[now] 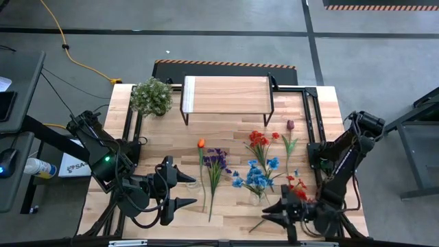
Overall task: Pick and place flowers into a vace then onto a shelf
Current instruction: Put the light orange flower into the right transparent vase
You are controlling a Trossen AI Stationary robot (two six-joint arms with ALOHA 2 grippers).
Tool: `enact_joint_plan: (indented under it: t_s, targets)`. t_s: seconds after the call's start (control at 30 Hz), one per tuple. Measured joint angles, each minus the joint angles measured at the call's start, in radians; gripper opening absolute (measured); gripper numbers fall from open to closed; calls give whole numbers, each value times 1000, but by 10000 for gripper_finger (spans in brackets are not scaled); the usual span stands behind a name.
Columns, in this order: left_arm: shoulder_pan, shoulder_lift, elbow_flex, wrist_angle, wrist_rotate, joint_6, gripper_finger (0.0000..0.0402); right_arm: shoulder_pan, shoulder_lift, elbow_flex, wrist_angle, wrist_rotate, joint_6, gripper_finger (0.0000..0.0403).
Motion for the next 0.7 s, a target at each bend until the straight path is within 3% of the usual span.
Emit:
enact_joint_plan:
  t_s: [0.3,0.7]
  targets:
    - [0,0,0,3,-1,38,319,52,0,0,279,-20,-201,71]
    - [0,0,0,9,23,41,319,67,0,0,309,-94,-80,71]
